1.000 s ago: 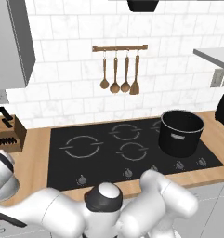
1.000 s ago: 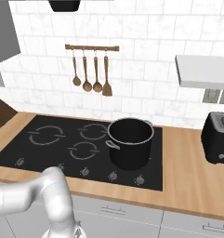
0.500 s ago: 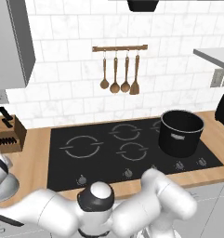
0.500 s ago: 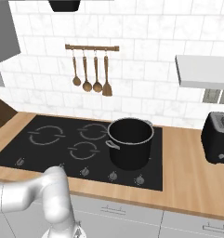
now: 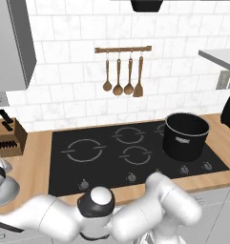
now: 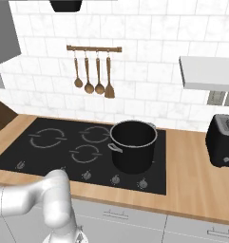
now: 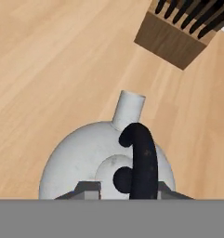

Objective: Pick the kettle from the counter and place it on a stove burner. Then turn the burner on.

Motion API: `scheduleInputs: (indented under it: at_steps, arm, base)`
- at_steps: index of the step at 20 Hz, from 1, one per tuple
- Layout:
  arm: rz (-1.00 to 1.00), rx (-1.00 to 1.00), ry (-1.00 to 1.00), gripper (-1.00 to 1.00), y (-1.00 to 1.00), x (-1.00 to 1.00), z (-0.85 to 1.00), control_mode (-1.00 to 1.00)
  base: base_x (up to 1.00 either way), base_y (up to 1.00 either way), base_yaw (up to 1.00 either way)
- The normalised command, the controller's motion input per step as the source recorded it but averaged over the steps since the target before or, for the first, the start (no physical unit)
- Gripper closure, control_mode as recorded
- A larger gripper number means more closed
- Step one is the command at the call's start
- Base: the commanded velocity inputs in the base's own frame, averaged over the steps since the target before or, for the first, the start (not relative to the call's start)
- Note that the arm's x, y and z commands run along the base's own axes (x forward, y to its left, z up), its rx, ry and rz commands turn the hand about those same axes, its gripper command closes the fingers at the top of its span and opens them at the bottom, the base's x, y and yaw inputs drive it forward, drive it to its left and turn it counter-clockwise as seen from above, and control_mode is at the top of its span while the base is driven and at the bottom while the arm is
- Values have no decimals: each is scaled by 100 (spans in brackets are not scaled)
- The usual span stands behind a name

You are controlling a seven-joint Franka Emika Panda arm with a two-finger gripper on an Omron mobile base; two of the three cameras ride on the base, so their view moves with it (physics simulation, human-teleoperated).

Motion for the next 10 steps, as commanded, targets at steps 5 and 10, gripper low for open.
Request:
scheduleInputs:
  at_steps: [5,10]
  arm:
    - [-1,0,-32,100,-61,0,0,-100]
    - [-9,0,-53,100,-100,0,16,-100]
  base:
    - [0,0,0]
    - [0,0,0]
